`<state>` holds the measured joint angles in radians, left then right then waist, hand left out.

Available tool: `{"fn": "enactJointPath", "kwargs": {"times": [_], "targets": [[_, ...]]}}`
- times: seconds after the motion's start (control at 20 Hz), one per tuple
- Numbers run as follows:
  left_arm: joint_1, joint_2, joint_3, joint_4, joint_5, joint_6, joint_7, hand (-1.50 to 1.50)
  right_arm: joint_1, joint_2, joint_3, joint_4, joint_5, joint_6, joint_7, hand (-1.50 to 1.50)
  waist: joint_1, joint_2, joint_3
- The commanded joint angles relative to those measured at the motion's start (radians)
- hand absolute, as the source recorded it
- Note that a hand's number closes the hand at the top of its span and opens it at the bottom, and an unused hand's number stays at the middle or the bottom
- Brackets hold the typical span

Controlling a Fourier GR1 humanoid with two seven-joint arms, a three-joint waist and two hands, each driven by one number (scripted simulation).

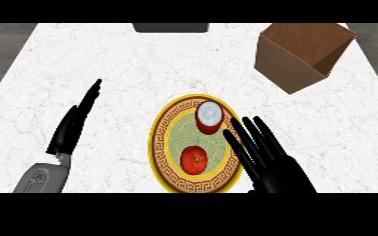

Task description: Pick the can from the plate and place it in the cardboard box

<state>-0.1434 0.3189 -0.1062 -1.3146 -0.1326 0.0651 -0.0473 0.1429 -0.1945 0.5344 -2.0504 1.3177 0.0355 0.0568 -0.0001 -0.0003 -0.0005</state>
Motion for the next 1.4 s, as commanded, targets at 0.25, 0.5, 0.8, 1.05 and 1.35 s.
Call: {"fn": "enactJointPath", "kwargs": {"times": [0.25,0.5,0.8,1.05,1.35], "targets": [[0.029,0.004,0.064,-0.067,0.006,-0.082,0.032,0.00,-0.111,0.093,0.005,0.166,0.073,-0.009,0.023,-1.50,0.003,0.000,0.001],[0.013,0.007,0.088,-0.055,-0.003,-0.106,0.048,0.00,-0.180,0.093,-0.040,0.222,0.072,-0.083,-0.050,-1.50,0.002,0.000,0.001],[0.019,-0.065,0.056,-0.081,-0.085,-0.056,0.064,0.00,-0.259,0.146,-0.073,0.306,0.092,0.001,-0.024,-1.50,0.003,0.000,0.001],[-0.049,-0.077,0.089,-0.023,-0.102,-0.063,0.050,0.00,-0.245,0.181,-0.045,0.313,0.129,0.013,0.002,-1.50,-0.001,0.000,0.001],[0.026,-0.118,0.080,-0.070,-0.127,-0.056,0.048,0.00,-0.290,0.194,-0.013,0.457,0.169,-0.112,0.045,-1.50,0.003,0.000,0.001]]}}
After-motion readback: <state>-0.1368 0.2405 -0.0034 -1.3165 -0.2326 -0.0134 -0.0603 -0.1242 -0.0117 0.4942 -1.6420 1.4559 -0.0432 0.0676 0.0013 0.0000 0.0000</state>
